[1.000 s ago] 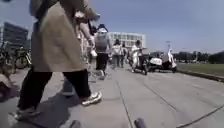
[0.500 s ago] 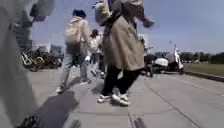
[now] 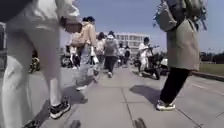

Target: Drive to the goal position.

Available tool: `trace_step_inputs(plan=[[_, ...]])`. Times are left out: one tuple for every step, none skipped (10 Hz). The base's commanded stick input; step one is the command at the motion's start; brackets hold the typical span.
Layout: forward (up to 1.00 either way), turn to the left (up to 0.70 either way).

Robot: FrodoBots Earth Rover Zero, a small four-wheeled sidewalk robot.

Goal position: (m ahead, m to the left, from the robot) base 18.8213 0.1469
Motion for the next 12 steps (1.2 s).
trace_step_inputs(plan=[[0.85,0.01],[0.85,0.01],[0.85,0.01],[0.85,0.01],[0.85,0.01],[0.85,0.01],[0.85,0.01],[0.85,0.01],[0.85,0.01],[0.84,0.01],[0.83,0.01],[0.85,0.01]])
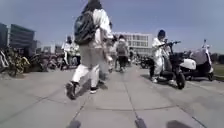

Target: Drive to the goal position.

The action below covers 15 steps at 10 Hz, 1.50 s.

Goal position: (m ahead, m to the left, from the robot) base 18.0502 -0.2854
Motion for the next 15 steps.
trace_step_inputs(plan=[[0.85,0.01],[0.85,0.01],[0.85,0.01],[0.85,0.01],[0.85,0.01],[0.85,0.01],[0.85,0.01],[0.85,-0.29],[0.85,-0.28],[0.85,-0.03],[0.85,0.01],[0.85,0.01],[0.85,0.01],[0.85,0.01],[0.85,0.01]])
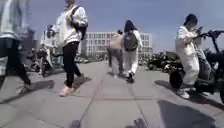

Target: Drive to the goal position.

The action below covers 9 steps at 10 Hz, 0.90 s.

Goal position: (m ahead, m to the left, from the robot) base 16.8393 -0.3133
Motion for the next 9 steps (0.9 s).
trace_step_inputs(plan=[[0.85,0.01],[0.85,0.01],[0.85,0.01],[0.85,0.01],[0.85,0.01],[0.85,0.01],[0.85,0.01],[0.85,0.01],[0.85,0.01]])
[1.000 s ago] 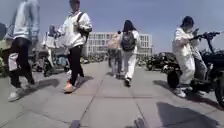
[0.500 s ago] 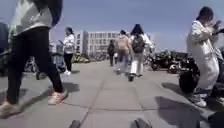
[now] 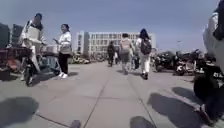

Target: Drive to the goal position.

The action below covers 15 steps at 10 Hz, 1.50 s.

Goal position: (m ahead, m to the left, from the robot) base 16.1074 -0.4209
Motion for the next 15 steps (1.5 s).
trace_step_inputs(plan=[[0.85,0.01],[0.85,0.01],[0.85,-0.21],[0.85,-0.33],[0.85,-0.33],[0.85,-0.25],[0.85,-0.18],[0.85,-0.10],[0.85,-0.02],[0.85,0.01],[0.85,0.01],[0.85,0.01],[0.85,0.01],[0.85,0.01],[0.85,0.01]])
